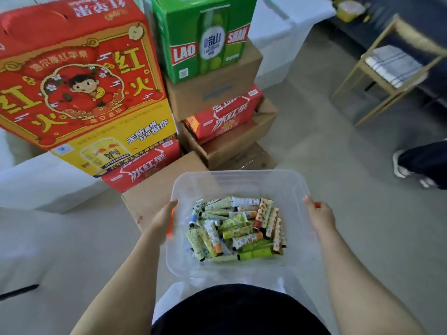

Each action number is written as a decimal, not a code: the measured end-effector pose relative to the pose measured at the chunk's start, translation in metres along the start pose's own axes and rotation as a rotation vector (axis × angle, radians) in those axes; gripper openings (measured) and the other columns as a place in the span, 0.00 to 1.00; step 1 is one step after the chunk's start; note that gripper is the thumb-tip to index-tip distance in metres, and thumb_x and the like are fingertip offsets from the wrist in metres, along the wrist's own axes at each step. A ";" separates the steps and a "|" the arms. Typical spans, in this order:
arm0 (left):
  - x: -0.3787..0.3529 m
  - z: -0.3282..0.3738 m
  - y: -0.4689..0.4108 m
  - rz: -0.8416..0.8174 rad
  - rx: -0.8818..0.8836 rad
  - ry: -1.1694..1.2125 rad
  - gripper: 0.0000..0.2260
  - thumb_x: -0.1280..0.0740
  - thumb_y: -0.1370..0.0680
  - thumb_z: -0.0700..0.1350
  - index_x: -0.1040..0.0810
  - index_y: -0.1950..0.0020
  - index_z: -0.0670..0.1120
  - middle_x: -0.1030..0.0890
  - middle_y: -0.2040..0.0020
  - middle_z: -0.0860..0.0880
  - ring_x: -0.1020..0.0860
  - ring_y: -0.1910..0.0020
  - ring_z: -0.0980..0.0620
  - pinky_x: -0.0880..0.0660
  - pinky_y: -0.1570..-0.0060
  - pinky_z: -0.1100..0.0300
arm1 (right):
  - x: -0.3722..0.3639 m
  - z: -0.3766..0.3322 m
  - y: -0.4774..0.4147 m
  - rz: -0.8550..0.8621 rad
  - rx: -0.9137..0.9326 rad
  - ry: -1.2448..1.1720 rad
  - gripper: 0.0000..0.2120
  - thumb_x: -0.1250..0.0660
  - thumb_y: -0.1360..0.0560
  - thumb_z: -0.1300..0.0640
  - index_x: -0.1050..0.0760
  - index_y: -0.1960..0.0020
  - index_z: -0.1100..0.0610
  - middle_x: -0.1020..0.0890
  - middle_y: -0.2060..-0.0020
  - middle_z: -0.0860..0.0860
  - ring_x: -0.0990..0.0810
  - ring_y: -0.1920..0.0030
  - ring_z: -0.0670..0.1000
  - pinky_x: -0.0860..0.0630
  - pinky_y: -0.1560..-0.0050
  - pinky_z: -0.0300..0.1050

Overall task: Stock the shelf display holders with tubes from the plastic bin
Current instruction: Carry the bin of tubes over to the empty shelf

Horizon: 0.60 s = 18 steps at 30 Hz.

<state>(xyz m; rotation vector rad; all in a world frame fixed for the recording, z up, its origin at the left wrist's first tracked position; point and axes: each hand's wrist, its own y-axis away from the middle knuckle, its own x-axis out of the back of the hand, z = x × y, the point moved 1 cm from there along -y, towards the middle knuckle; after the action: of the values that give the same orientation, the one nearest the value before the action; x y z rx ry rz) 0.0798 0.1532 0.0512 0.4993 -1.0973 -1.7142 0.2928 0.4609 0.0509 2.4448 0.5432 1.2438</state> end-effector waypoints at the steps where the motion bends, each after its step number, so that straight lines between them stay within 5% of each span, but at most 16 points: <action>1: -0.016 0.007 -0.002 -0.027 -0.001 -0.016 0.18 0.41 0.20 0.55 0.24 0.47 0.40 0.23 0.54 0.40 0.24 0.59 0.46 0.28 0.57 0.55 | 0.011 0.007 -0.008 0.012 -0.023 -0.020 0.22 0.38 0.22 0.46 0.26 0.53 0.67 0.24 0.60 0.61 0.24 0.56 0.62 0.26 0.51 0.57; 6: -0.103 0.043 -0.019 -0.061 -0.125 -0.168 0.25 0.41 0.23 0.61 0.24 0.38 0.42 0.24 0.38 0.39 0.22 0.46 0.42 0.27 0.50 0.52 | 0.069 0.038 -0.057 0.054 -0.121 -0.084 0.24 0.39 0.22 0.44 0.29 0.60 0.66 0.27 0.63 0.64 0.26 0.61 0.60 0.28 0.57 0.54; 9: -0.172 0.072 -0.006 -0.059 -0.174 -0.184 0.20 0.40 0.20 0.52 0.25 0.39 0.37 0.23 0.42 0.35 0.24 0.52 0.45 0.26 0.53 0.48 | 0.107 0.049 -0.103 0.092 -0.150 -0.146 0.28 0.39 0.22 0.45 0.26 0.56 0.74 0.24 0.61 0.69 0.23 0.58 0.64 0.26 0.53 0.56; 11: -0.217 0.086 0.000 -0.056 -0.157 -0.181 0.19 0.38 0.20 0.53 0.25 0.39 0.39 0.22 0.50 0.41 0.25 0.57 0.46 0.27 0.62 0.54 | 0.134 0.053 -0.136 0.105 -0.155 -0.186 0.25 0.39 0.22 0.45 0.28 0.63 0.68 0.27 0.65 0.62 0.26 0.61 0.60 0.29 0.58 0.52; 14: -0.278 0.104 -0.004 0.017 -0.181 -0.190 0.22 0.35 0.24 0.58 0.23 0.42 0.41 0.20 0.46 0.44 0.22 0.51 0.42 0.25 0.48 0.52 | 0.174 0.058 -0.183 0.120 -0.172 -0.220 0.24 0.39 0.23 0.44 0.36 0.69 0.59 0.30 0.69 0.58 0.29 0.64 0.57 0.35 0.61 0.48; 18: -0.358 0.135 0.000 0.034 -0.197 -0.206 0.21 0.36 0.24 0.58 0.25 0.40 0.43 0.24 0.46 0.46 0.24 0.48 0.42 0.29 0.49 0.52 | 0.224 0.057 -0.241 0.172 -0.178 -0.288 0.21 0.39 0.23 0.45 0.32 0.63 0.61 0.28 0.65 0.58 0.28 0.61 0.57 0.30 0.57 0.51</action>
<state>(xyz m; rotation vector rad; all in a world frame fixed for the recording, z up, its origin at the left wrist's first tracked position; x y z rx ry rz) 0.1282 0.5326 0.0611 0.1823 -1.0593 -1.8513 0.4176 0.7702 0.0620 2.4961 0.1401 0.9291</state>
